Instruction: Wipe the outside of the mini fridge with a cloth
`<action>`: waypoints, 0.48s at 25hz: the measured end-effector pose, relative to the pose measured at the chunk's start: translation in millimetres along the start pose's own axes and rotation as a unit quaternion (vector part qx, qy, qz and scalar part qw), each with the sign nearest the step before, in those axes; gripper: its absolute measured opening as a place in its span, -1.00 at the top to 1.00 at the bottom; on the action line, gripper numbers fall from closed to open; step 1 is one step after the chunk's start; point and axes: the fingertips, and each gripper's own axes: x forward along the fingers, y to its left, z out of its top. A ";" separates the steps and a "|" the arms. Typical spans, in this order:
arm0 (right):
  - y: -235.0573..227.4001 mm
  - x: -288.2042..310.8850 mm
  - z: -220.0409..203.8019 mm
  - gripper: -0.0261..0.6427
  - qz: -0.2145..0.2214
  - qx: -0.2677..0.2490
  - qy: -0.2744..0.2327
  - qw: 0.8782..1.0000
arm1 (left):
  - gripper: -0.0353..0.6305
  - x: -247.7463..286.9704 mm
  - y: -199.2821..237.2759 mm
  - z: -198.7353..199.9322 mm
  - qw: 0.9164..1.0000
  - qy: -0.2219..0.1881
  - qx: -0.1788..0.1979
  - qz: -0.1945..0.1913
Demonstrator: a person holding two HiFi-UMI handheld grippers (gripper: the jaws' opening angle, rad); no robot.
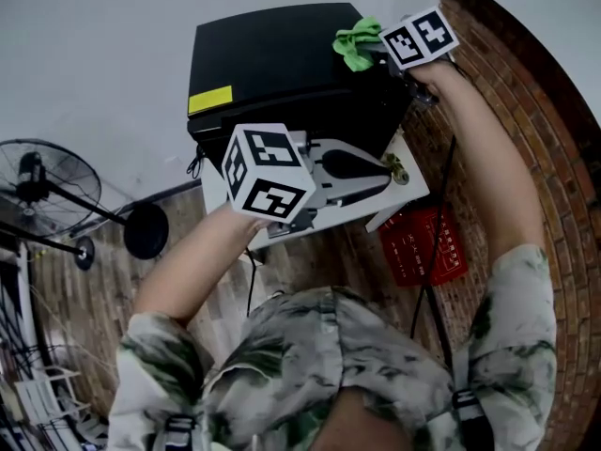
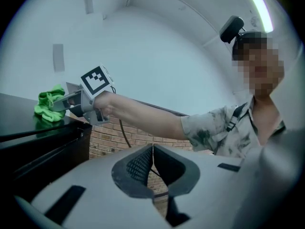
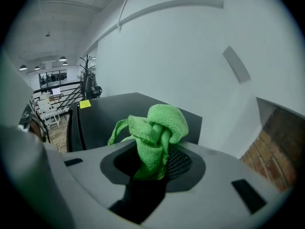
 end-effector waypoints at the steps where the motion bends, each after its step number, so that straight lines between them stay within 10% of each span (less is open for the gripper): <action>1: -8.2 -2.6 -4.4 0.47 -0.007 0.001 0.006 1.000 | 0.81 -0.4 1.5 0.8 1.000 0.000 0.000 0.000; 12: 20.5 22.0 58.8 0.47 0.019 -0.048 -0.011 0.999 | 0.81 -16.6 18.0 3.8 1.000 -0.001 0.001 0.018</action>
